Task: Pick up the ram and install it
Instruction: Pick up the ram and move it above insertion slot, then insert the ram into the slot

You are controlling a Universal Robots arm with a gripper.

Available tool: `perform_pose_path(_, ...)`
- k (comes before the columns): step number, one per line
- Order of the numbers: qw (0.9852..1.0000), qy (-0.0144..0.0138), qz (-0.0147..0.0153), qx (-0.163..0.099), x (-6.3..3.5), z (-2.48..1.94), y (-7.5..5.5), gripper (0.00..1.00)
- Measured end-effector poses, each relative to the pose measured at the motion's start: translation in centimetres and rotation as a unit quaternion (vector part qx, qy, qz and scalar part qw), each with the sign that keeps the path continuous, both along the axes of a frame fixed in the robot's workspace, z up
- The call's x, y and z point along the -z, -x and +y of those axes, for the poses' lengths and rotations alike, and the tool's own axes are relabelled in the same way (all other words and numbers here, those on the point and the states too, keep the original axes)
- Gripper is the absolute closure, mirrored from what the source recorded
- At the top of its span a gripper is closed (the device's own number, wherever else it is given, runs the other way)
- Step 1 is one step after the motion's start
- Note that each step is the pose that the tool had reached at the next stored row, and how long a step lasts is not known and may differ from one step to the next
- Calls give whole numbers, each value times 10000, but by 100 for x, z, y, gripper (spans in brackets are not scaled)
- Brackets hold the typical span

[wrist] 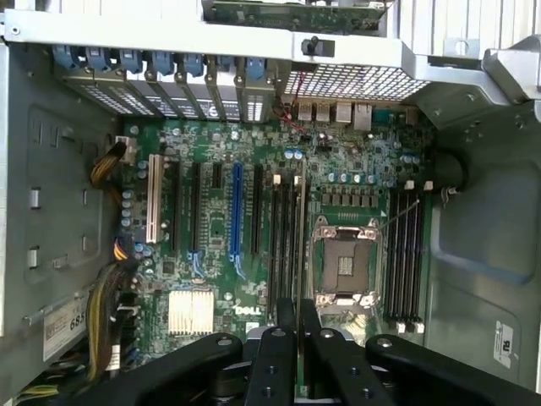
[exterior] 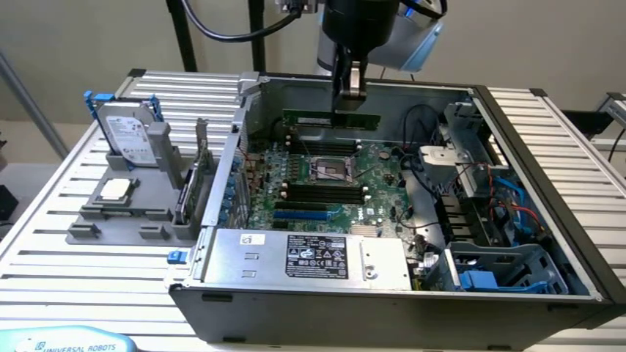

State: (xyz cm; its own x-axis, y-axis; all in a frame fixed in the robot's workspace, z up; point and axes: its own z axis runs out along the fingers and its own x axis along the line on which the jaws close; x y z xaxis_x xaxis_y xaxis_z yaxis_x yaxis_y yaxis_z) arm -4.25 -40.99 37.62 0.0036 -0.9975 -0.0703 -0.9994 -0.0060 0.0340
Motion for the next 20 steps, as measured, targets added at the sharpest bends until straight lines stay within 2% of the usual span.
perform_pose_path(3,10000,0,0,40,18,21,-4,86)
perform_pose_path(20,10000,0,0,40,19,21,-4,86)
